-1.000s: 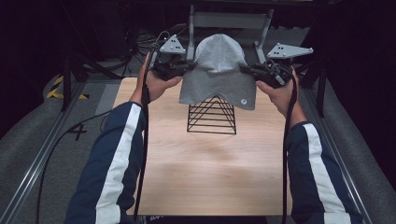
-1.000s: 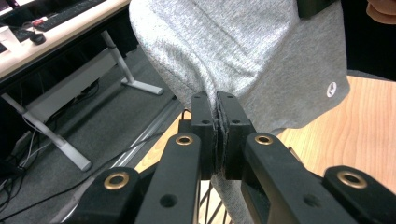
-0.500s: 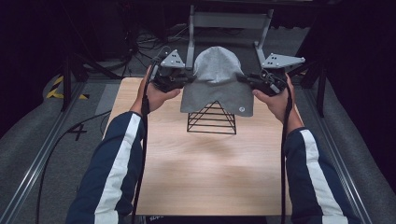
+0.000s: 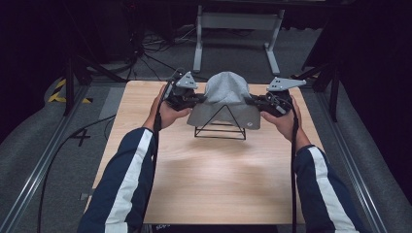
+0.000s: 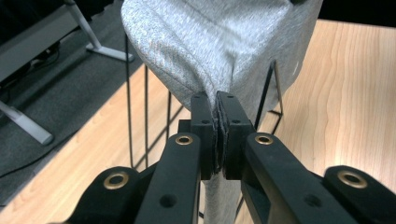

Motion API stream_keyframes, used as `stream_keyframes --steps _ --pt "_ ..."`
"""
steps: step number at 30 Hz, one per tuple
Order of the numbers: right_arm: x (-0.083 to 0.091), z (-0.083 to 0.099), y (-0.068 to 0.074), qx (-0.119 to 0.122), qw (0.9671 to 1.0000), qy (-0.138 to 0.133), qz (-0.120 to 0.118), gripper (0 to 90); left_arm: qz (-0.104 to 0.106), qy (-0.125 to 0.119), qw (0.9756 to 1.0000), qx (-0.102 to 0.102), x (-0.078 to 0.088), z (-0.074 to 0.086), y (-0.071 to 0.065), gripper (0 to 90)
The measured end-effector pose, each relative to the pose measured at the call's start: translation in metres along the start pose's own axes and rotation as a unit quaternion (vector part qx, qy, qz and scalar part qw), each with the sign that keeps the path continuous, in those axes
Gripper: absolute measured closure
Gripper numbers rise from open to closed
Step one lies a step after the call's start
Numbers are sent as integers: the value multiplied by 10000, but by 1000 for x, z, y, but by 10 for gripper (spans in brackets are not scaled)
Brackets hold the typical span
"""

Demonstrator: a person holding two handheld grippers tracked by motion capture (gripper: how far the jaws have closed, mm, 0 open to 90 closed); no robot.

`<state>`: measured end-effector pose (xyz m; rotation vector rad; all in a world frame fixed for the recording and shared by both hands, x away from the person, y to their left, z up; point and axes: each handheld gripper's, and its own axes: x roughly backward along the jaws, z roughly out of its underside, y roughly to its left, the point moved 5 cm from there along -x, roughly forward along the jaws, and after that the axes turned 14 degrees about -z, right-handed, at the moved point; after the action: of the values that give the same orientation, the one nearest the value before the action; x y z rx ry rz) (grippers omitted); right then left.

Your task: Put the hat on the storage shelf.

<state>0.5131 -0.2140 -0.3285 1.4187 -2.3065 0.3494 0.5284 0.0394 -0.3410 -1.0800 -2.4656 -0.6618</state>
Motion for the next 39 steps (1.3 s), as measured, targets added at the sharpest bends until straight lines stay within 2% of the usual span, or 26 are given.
stream_keyframes --steps 5,8,11,14,20,22,26,30,34,39 --pt "-9 15 2 -55 9999 103 -93 842 -16 185 9998 -94 -9 19 -6 867" --pt "-16 25 3 -61 9996 250 -91 842 -13 305 9995 -102 -14 29 -10 867" --pt "-21 34 2 -118 9991 394 -71 842 -7 483 9986 -199 -21 39 -14 867" --pt "-29 48 -1 -195 9978 630 -15 842 14 647 9977 -205 -28 49 -18 867" --pt "-42 75 -11 -432 9942 981 98 842 45 853 9963 -124 -41 65 -21 867" --pt "-44 78 -12 -472 9938 996 132 842 15 994 9950 -136 -46 73 -22 867" --pt "-46 85 -17 -603 9935 947 208 841 10 981 9952 33 -53 79 -21 866" --pt "-47 85 -16 -606 9934 941 258 833 -31 959 9954 50 -52 78 -20 865" --pt "-41 80 -13 -540 9939 917 284 820 -158 921 9956 -89 -39 73 -16 858" --pt "-30 73 -8 -463 9945 875 353 785 -335 917 9952 -118 -25 71 -12 825"
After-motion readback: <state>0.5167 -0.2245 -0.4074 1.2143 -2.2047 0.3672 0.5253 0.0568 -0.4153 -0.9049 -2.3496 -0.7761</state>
